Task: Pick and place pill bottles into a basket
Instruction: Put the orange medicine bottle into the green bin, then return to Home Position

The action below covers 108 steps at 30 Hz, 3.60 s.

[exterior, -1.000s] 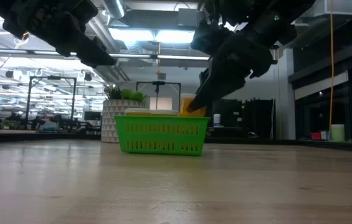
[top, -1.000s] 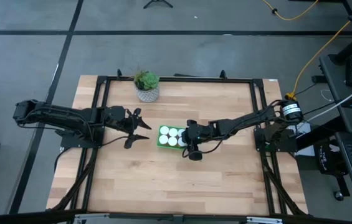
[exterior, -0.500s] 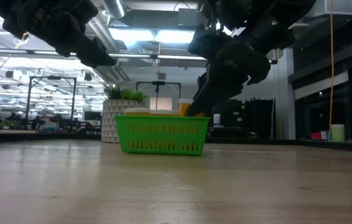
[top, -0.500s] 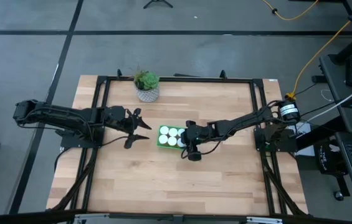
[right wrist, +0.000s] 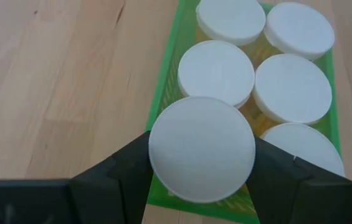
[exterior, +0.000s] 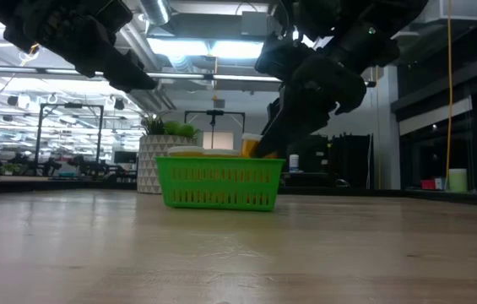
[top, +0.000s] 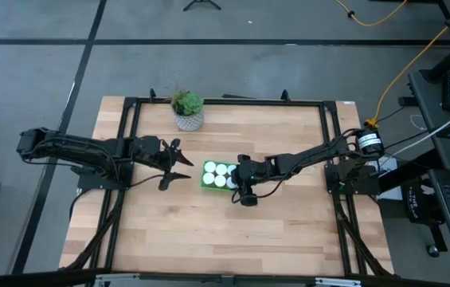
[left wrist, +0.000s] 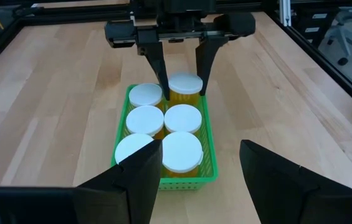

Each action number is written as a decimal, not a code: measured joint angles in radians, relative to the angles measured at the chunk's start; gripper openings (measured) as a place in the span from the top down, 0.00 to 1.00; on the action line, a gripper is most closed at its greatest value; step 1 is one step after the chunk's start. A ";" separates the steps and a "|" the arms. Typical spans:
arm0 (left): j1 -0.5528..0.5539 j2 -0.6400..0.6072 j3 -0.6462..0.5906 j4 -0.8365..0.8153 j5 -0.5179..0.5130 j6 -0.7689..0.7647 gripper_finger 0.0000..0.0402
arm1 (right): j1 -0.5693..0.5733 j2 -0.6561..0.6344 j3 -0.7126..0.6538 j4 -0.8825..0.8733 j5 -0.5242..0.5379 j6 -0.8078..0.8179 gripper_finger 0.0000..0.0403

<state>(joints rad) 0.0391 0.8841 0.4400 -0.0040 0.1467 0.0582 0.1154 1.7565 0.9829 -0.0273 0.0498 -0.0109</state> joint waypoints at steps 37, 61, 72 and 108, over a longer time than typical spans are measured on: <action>0.000 0.000 0.000 0.000 0.000 0.006 0.48 | 0.001 -0.006 0.000 0.004 -0.002 0.035 0.26; 0.000 0.000 0.000 -0.001 -0.003 0.021 0.48 | -0.014 -0.089 0.161 -0.292 0.045 0.001 0.30; 0.000 -0.003 -0.071 0.120 -0.004 0.060 0.48 | -0.014 -0.394 -0.005 -0.265 0.181 0.056 0.31; 0.147 -0.395 -0.371 0.402 0.004 0.014 0.99 | -0.156 -0.907 -0.630 0.316 0.009 -0.047 0.99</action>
<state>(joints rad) 0.1860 0.4893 0.0690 0.3979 0.1509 0.0721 -0.0402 0.8497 0.3527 0.2885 0.0592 -0.0578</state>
